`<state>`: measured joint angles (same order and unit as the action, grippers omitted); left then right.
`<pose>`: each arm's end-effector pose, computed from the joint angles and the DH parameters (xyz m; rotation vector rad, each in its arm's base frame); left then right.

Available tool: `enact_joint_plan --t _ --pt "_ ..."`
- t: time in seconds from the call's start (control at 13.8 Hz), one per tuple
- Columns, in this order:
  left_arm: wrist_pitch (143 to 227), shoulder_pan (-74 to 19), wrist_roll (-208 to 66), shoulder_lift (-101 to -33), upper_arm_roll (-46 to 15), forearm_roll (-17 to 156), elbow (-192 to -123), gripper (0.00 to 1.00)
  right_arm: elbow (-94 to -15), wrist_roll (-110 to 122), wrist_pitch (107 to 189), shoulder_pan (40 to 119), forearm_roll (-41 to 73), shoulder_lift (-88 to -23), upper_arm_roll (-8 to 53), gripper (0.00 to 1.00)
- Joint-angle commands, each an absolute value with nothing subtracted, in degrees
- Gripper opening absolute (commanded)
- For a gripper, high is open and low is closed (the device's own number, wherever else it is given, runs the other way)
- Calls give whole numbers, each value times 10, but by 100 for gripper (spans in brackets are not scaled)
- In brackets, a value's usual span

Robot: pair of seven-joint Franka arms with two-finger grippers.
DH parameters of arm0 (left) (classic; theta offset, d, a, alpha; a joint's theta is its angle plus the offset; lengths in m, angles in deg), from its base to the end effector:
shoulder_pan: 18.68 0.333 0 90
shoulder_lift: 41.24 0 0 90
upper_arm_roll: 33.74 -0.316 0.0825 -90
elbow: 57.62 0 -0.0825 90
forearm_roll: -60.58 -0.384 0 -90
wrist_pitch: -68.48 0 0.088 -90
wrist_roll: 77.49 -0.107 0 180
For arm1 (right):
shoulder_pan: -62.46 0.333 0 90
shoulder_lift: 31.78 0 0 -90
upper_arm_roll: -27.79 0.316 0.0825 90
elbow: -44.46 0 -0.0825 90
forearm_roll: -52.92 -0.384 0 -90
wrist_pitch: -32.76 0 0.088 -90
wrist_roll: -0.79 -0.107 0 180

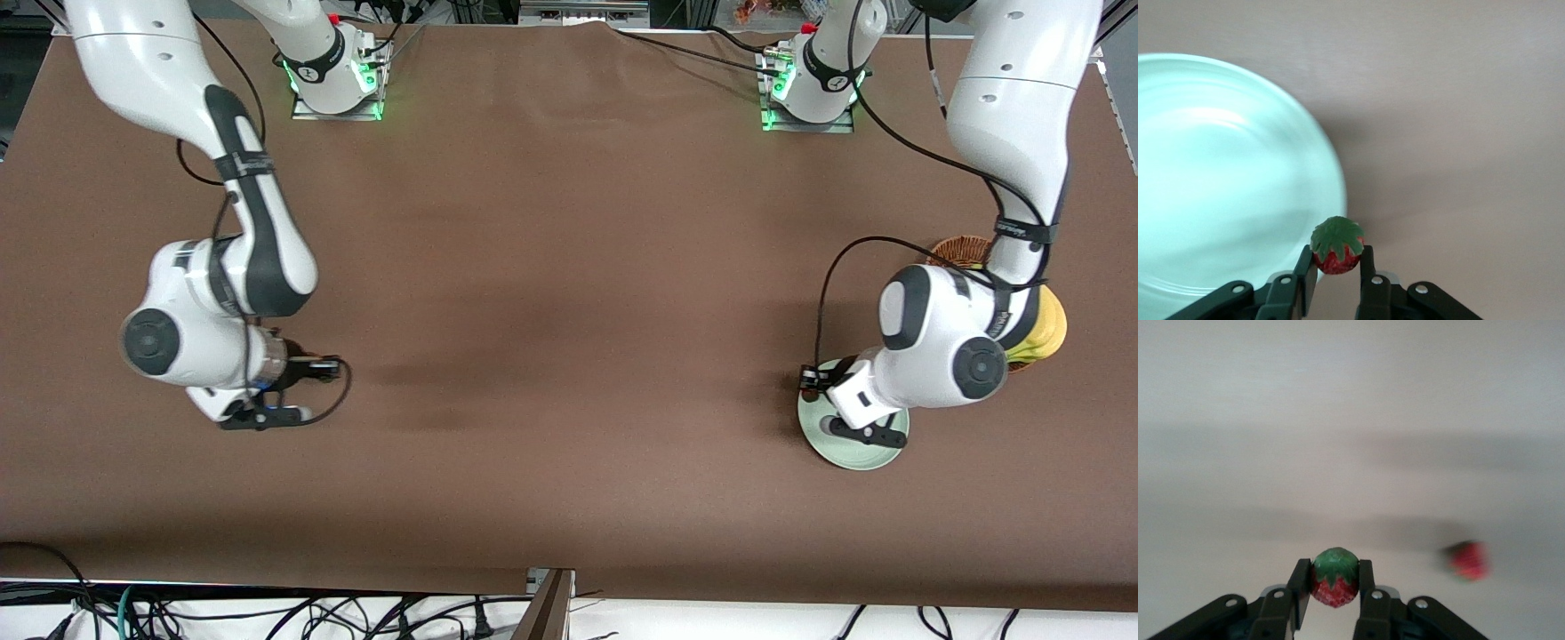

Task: Collect all strawberries into plate
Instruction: 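Lower the strawberry onto the plate with the left gripper while the right gripper lifts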

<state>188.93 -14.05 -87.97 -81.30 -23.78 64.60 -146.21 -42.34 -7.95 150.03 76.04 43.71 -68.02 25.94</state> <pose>0.6889 -0.0509 0.2341 2.9425 -0.3005 -0.1877 0.6803 0.1537 0.2842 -3.0360 0.0356 0.1817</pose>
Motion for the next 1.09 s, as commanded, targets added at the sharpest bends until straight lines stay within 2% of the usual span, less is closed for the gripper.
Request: enact_joint_plan --t 0.0,0.22,0.44,0.51,0.58,0.65,1.02 --pt "1885 -122 -937 -827 -235 630 -1452 0 -399 -239 1498 812 430 -687 281 12" --pt "1900 -121 -971 -849 -254 630 -1438 0 -369 -400 1550 901 430 -718 282 12" --pt "1924 -118 -1016 -856 -277 630 -1438 0 -349 -511 1639 973 430 -754 282 12" --pt "1926 -118 -1016 -858 -284 631 -1438 15 -346 -537 1667 992 430 -764 283 12" --pt "1926 -117 -1017 -862 -286 632 -1436 48 -340 -561 1690 1005 430 -774 283 12" --pt "1927 -109 -1018 -866 -286 636 -1431 99 -334 -586 1712 1022 430 -784 283 12" --pt "1929 -99 -1015 -867 -285 638 -1426 100 -315 -649 1786 1075 431 -846 283 12"
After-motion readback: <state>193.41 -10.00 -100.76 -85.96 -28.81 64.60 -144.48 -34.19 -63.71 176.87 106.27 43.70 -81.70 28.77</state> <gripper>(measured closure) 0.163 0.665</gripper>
